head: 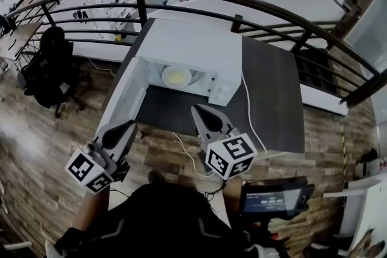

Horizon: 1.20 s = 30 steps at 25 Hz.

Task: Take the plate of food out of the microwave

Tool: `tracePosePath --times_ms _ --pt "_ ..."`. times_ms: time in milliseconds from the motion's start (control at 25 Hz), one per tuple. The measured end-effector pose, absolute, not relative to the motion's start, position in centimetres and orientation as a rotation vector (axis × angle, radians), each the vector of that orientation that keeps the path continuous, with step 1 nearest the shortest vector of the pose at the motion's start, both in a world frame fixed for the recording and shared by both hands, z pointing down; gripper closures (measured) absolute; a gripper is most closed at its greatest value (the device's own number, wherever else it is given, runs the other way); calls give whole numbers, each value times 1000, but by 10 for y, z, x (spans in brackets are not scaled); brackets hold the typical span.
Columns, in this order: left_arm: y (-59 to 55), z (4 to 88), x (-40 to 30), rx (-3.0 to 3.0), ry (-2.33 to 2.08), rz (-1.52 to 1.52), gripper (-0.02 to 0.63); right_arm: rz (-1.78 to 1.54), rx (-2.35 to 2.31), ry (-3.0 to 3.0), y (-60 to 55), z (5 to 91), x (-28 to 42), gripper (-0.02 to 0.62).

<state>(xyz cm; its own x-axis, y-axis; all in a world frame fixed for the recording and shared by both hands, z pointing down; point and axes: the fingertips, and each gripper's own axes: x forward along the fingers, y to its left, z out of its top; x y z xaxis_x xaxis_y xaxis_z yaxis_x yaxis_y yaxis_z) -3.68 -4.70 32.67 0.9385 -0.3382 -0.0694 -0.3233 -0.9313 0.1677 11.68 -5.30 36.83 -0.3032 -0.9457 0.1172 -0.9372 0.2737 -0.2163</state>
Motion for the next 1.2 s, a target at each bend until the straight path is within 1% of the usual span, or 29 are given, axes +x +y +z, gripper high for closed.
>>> tracePosePath --times_ms 120,360,600,880,1080,1120,1200 --pt "-65 328 -47 2953 -495 -125 603 -393 -1864 2460 -67 368 111 594" --pt "-87 308 -66 2896 -368 -278 603 -376 -1898 2412 -93 368 98 594" --pt "-110 312 -74 2901 -302 -264 604 -406 -1942 2364 -114 374 86 594" --pt "-134 313 -59 2886 -332 -264 603 -482 -1909 2313 -139 388 108 594" --pt "-145 335 -51 2906 -445 -144 603 -573 -1836 2282 -159 400 126 594" --pt "-146 335 -50 2904 -457 -142 603 -604 -1816 2265 -162 404 129 575" --pt "-148 335 -46 2903 -483 -145 603 -656 -1775 2243 -168 412 135 568"
